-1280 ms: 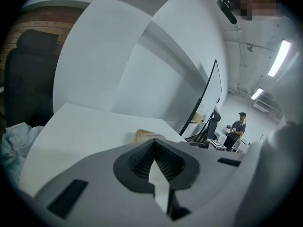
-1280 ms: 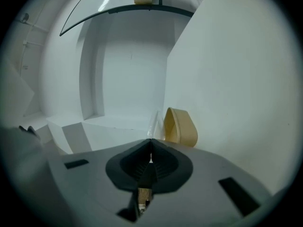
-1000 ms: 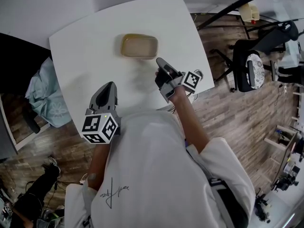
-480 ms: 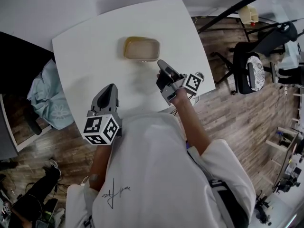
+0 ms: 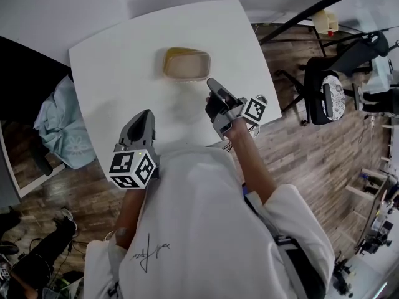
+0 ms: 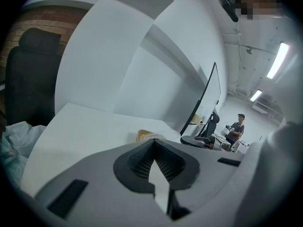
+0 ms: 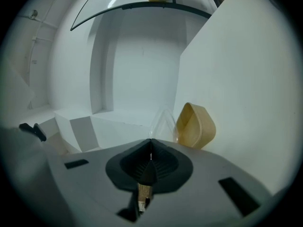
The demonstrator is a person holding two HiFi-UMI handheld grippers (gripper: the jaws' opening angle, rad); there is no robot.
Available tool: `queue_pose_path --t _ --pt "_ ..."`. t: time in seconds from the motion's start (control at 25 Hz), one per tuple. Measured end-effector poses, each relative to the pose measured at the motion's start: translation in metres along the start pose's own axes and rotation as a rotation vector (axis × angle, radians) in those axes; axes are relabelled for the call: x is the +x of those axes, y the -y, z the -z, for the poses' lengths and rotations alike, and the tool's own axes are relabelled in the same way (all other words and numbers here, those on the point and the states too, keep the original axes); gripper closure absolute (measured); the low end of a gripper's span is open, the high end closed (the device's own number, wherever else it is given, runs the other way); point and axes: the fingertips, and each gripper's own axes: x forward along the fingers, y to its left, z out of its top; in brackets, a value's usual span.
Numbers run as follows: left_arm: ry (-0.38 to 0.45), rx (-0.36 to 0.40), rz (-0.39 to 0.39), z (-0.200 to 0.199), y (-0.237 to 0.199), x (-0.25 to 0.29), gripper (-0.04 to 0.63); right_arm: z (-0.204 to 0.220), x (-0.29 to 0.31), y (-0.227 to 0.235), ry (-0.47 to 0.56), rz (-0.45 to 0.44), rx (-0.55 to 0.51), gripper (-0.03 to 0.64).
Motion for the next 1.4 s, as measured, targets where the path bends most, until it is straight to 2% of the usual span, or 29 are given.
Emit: queue_pose_path --t 1.4 --pt "0.033 -0.01 -0.019 -0.002 0.004 -0.004 0.592 0.001 0.003 -0.044 -0.041 -0.119 0.01 0.604"
